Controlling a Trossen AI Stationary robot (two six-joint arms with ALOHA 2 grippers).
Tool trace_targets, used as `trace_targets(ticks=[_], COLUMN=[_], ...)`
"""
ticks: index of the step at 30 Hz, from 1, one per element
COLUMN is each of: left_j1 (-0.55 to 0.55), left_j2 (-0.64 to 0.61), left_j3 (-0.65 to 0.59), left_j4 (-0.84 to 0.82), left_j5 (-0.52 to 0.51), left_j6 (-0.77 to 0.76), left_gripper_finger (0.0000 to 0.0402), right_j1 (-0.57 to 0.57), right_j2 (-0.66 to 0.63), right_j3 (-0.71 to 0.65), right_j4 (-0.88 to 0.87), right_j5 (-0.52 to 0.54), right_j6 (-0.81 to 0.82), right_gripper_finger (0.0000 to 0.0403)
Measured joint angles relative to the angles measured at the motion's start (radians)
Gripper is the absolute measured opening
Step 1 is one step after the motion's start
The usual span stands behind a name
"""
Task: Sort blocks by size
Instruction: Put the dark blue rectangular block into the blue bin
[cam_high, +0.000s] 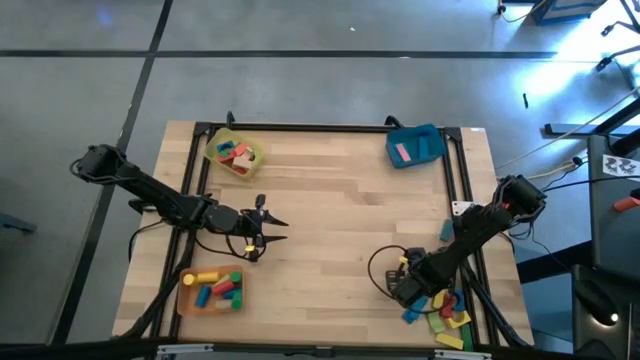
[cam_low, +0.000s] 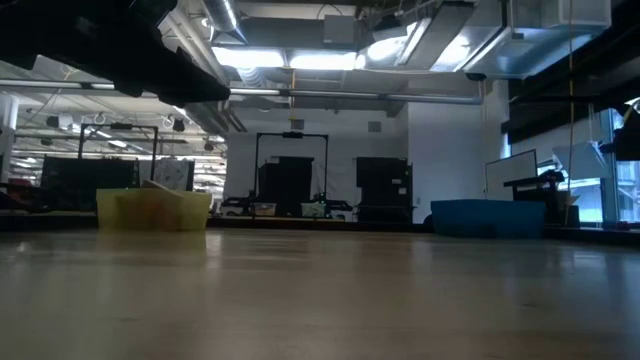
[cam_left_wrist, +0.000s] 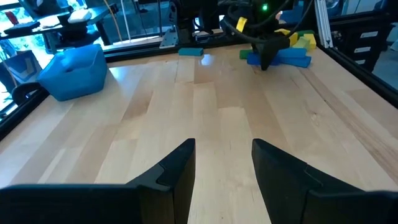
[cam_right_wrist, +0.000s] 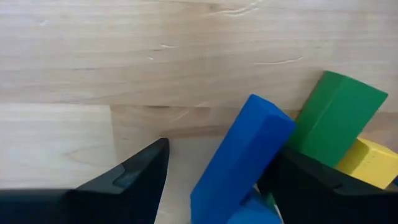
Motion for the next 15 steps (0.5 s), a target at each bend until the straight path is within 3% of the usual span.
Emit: trace_targets(ticks=[8,15], left_j1=[0.000,0.000], left_j2=[0.000,0.000], left_j3=[0.000,0.000], left_j4=[-0.001,-0.002], left_j5=[0.000,0.000], left_j6=[0.001,0.006], left_gripper_finger=[0.0143,0.0143], right_j1=[0.000,0.000], right_j2=[0.000,0.000], right_j3=[0.000,0.000], right_j4=[0.004,0.006], right_j5=[0.013,0.060], right_j6=[-0.005,-0.053], right_gripper_finger=[0.0249,0.0204])
